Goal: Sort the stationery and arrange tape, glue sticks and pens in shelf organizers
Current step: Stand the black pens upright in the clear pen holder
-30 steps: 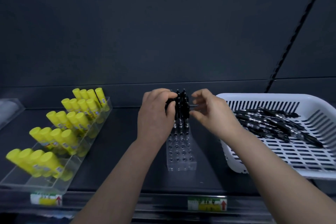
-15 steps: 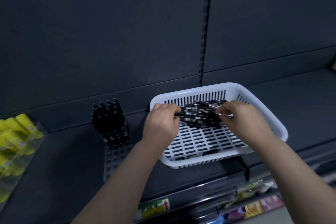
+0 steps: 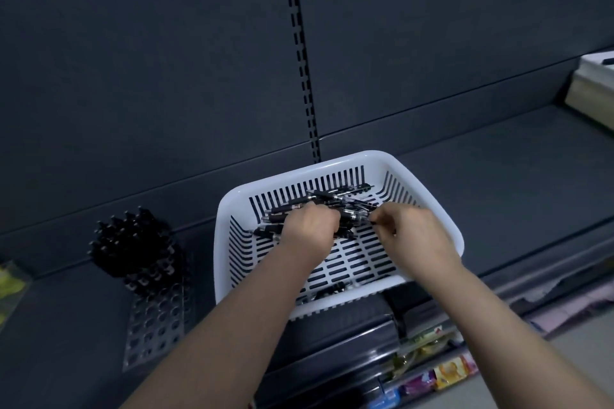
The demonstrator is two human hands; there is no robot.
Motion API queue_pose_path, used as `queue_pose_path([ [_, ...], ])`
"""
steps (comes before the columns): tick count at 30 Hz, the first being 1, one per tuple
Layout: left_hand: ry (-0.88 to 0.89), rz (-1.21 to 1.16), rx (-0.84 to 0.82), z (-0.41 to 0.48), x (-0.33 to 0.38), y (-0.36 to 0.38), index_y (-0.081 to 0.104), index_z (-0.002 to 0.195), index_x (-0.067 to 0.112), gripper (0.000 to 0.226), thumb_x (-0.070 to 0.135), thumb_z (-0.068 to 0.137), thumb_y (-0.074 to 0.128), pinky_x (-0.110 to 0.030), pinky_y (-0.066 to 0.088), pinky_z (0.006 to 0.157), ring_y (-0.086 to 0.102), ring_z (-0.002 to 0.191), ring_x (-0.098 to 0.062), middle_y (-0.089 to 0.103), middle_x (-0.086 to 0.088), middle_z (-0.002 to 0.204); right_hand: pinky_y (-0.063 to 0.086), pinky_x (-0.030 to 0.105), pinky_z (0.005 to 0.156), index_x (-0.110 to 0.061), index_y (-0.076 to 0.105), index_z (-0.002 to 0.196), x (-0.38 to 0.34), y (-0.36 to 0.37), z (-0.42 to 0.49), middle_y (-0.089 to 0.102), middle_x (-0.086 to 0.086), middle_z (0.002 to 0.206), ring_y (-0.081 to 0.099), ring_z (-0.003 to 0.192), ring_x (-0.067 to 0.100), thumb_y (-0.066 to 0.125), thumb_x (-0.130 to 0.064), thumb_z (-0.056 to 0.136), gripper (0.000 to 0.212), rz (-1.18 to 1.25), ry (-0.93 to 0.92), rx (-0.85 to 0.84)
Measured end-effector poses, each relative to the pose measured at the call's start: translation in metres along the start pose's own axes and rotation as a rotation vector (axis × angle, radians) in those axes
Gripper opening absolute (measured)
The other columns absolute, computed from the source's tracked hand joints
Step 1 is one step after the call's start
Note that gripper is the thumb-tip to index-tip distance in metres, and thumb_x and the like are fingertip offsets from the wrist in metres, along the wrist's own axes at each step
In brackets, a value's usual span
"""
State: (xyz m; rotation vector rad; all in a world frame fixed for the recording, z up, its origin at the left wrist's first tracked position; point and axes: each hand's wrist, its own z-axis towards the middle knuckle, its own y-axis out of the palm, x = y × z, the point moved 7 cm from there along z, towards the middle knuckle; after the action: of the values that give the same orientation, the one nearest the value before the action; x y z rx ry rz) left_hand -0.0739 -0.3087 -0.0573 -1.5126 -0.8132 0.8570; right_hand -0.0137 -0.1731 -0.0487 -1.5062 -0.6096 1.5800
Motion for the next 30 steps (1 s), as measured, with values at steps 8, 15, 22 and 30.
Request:
queue_pose_path([
  [8, -0.061, -0.411, 0.617, -0.043, -0.033, -0.067, 0.064, 0.098, 0.014, 0.011, 0.021, 0.091, 0.060, -0.031, 0.044, 0.073, 0.055, 0.085, -0.016, 0.061, 0.003, 0.092, 0.042, 0.028, 0.066, -0.025, 0.065, 0.105, -0.001, 0.007, 0.035, 0.065, -0.001, 0.098, 0.061, 0.092, 0.024, 0.054, -0.008, 0.082, 0.030, -0.374, 0.008, -0.158],
  [15, -0.229, -0.629, 0.723, -0.073, -0.069, -0.089, 0.063, 0.091, 0.021, 0.004, 0.019, 0.088, 0.063, -0.028, 0.048, 0.071, 0.054, 0.072, -0.001, 0.057, 0.013, 0.083, 0.045, 0.027, 0.065, -0.023, 0.067, 0.101, -0.008, 0.017, 0.036, 0.065, 0.000, 0.093, 0.061, 0.084, 0.024, 0.055, -0.019, 0.087, 0.019, -0.472, -0.015, -0.238],
  [22, -0.287, -0.721, 0.904, -0.118, -0.109, -0.111, 0.063, 0.104, 0.021, 0.017, 0.016, 0.088, 0.064, -0.024, 0.050, 0.076, 0.057, 0.076, -0.003, 0.060, 0.010, 0.084, 0.047, 0.028, 0.078, -0.032, 0.064, 0.117, -0.084, -0.002, 0.024, 0.067, -0.007, 0.098, 0.061, 0.090, 0.014, 0.057, -0.034, 0.092, 0.026, 0.151, -0.250, -0.088],
  [30, -0.492, -0.658, 1.020, -0.212, -0.203, -0.112, 0.061, 0.095, 0.035, 0.017, 0.021, 0.086, 0.066, -0.003, 0.039, 0.067, 0.057, 0.075, 0.006, 0.062, 0.018, 0.079, 0.041, 0.009, 0.058, -0.026, 0.069, 0.082, -0.180, 0.016, 0.004, 0.055, -0.018, 0.055, 0.049, 0.051, -0.002, 0.082, -0.023, 0.070, 0.018, 0.673, -0.304, -0.103],
])
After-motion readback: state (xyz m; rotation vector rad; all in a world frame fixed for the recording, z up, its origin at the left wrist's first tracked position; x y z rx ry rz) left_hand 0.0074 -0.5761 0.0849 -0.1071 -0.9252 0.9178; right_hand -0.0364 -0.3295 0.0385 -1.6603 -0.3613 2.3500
